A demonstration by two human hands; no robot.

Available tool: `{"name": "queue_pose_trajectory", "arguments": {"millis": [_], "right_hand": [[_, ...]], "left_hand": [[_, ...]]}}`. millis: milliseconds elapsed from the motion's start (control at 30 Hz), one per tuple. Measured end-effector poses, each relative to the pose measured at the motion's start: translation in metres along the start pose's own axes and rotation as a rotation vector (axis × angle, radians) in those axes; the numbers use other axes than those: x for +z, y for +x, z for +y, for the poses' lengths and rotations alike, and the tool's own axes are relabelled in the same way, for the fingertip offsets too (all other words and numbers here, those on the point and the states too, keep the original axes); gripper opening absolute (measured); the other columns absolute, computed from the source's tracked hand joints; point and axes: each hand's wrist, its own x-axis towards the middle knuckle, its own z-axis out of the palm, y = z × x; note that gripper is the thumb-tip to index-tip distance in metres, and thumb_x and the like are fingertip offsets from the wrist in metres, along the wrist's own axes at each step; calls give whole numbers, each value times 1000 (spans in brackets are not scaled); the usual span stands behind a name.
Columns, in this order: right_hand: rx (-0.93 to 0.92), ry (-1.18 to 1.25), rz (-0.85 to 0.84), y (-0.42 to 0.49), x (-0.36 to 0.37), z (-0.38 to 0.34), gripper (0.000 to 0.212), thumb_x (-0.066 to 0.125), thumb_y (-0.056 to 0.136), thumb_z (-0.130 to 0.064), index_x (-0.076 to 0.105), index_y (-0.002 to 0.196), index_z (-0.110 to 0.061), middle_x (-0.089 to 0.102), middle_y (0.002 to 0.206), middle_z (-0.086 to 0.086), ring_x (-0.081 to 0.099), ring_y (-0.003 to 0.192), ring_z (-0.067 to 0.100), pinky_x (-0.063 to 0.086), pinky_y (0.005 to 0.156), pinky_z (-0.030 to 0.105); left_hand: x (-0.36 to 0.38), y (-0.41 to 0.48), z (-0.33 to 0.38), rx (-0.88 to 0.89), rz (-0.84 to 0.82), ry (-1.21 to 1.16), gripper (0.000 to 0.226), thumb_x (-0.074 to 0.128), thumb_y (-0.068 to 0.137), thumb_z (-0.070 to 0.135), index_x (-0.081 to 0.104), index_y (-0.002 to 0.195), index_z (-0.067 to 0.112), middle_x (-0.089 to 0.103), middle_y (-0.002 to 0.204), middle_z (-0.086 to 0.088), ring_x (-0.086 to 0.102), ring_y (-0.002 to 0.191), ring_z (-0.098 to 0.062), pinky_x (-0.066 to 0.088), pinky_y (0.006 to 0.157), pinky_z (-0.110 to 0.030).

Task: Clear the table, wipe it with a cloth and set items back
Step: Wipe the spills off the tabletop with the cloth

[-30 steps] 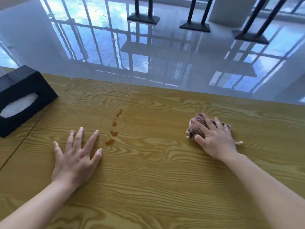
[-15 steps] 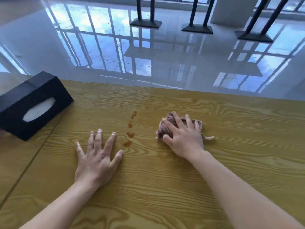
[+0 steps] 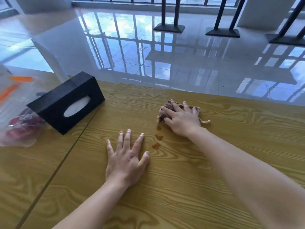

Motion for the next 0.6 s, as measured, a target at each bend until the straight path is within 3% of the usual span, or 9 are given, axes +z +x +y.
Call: {"name": "queue_pose_trajectory", "arguments": {"millis": [167, 267, 333, 500, 600], "right_hand": [[205, 21, 29, -82, 1, 52, 54, 18, 92, -60, 8, 145, -61, -5, 163, -17, -1, 150, 28, 2, 118, 57], [2, -47, 17, -131, 22, 13, 60, 10, 87, -65, 0, 146, -61, -15, 161, -20, -10, 150, 27, -5, 118, 55], [-61, -35, 23, -116, 20, 4, 58, 12, 90, -65, -1, 146, -60, -14, 161, -20, -9, 150, 27, -5, 118, 56], [224, 172, 2, -15, -5, -7, 50, 22, 96, -58, 18, 146, -59, -3, 164, -14, -5, 150, 35, -4, 116, 62], [58, 94, -49, -15, 6, -35, 49, 24, 95, -60, 15, 144, -62, -5, 164, -15, -7, 149, 37, -6, 115, 64]], "left_hand": [[0, 1, 1, 9, 1, 3, 67, 10, 91, 67, -7, 152, 45, -16, 164, -1, -20, 149, -21, -12, 116, -61], [0, 1, 2, 9, -4, 6, 67, 9, 91, 67, -7, 152, 45, -17, 163, -1, -20, 149, -22, -12, 116, -62], [0, 1, 2, 9, -9, -1, 66, 10, 91, 67, -7, 151, 46, -17, 163, 0, -21, 149, -21, -13, 116, -61], [-11, 7, -21, 63, -40, -44, 60, 17, 94, 67, 4, 150, 52, -11, 163, 13, -14, 149, -7, -6, 120, -48], [-14, -2, -50, 136, -75, 15, 60, 13, 92, 71, -3, 149, 56, -17, 162, 16, -20, 147, -7, -12, 119, -49]]}}
